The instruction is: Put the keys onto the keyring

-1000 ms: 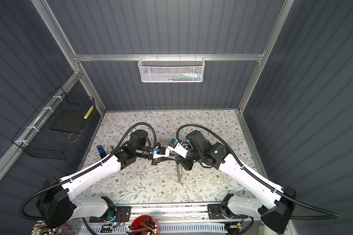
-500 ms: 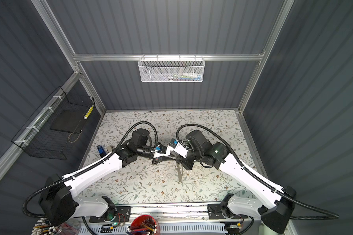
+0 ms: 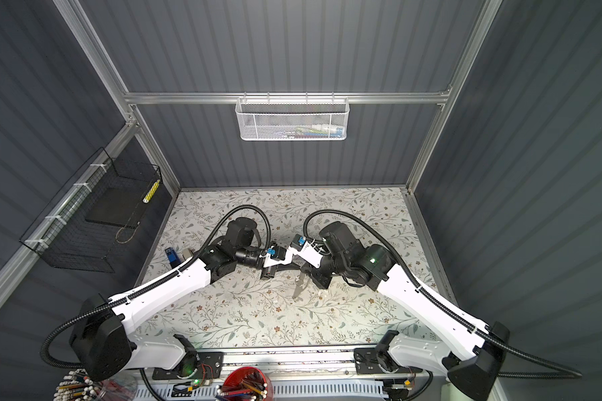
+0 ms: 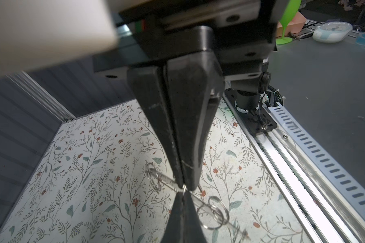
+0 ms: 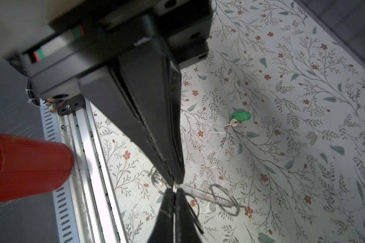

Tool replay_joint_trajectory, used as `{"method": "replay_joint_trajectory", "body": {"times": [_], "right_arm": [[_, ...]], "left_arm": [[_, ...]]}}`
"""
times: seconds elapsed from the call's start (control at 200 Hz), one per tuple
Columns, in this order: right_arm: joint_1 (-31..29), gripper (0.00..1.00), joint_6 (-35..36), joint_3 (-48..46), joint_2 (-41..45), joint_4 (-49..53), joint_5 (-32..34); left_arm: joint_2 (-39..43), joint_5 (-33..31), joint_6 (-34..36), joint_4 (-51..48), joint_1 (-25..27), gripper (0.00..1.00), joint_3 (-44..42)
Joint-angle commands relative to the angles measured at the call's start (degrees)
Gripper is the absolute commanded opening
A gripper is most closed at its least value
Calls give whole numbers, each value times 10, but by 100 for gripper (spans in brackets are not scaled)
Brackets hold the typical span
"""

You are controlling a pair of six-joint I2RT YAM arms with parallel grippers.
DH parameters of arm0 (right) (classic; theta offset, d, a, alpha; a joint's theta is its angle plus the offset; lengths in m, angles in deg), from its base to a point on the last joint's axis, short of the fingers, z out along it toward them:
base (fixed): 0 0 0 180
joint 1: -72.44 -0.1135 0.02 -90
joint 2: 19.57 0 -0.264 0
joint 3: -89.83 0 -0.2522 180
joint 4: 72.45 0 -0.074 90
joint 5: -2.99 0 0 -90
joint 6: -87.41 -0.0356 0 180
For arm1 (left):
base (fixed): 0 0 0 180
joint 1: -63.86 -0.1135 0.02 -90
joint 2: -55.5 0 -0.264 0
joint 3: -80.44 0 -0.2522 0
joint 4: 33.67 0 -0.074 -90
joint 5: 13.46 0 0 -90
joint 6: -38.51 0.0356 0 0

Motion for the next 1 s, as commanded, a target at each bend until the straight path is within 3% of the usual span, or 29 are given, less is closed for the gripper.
{"method": "replay_joint_trajectory", "body": {"times": [0.0, 0.14, 0.335, 0.74, 0.996], "right_arm": [[0, 13, 17, -6, 24, -47, 13], [0, 29, 26, -29, 56, -45, 64], [1, 43, 18, -85, 126, -76, 104], [13, 50, 20, -147, 147, -138, 107], [70, 52, 12, -164, 157, -191, 18]], "left_arm": [[-12, 31, -28, -14, 2, 0, 7], [-1, 32, -72, 35, 0, 0, -12], [9, 57, -180, 162, -14, 0, -52], [31, 50, -252, 283, -15, 0, -87], [41, 56, -257, 307, -15, 0, -94]]}}
